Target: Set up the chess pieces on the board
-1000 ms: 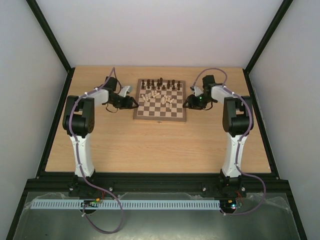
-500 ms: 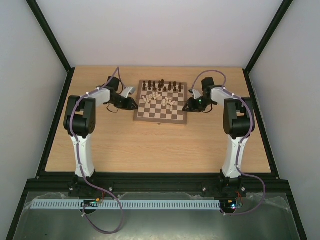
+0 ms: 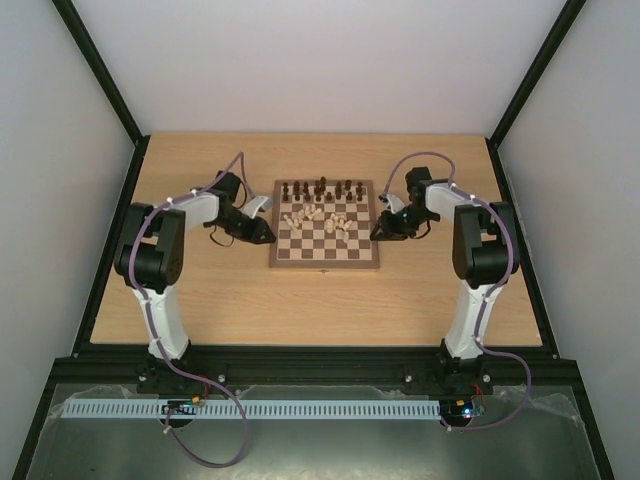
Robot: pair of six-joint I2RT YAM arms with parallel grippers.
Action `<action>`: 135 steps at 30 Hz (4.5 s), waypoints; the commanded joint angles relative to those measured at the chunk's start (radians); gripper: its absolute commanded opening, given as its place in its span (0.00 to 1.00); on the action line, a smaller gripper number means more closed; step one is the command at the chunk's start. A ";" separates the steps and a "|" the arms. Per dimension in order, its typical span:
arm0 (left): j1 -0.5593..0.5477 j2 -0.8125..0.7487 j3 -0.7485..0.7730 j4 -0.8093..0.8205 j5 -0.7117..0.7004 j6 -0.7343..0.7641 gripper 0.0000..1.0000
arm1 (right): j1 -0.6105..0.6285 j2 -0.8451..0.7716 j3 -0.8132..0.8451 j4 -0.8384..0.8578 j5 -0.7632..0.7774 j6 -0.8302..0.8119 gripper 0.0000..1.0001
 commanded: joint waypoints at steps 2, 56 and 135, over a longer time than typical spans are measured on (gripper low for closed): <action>-0.073 -0.053 -0.100 -0.082 0.065 0.067 0.23 | 0.047 -0.069 -0.098 -0.086 -0.070 -0.032 0.24; 0.057 -0.725 -0.353 0.432 -0.212 -0.438 0.61 | 0.404 -0.293 -0.004 -0.162 0.411 -0.450 0.38; 0.098 -0.687 -0.430 0.502 -0.181 -0.513 0.64 | 0.372 -0.439 -0.304 -0.153 0.460 -0.351 0.05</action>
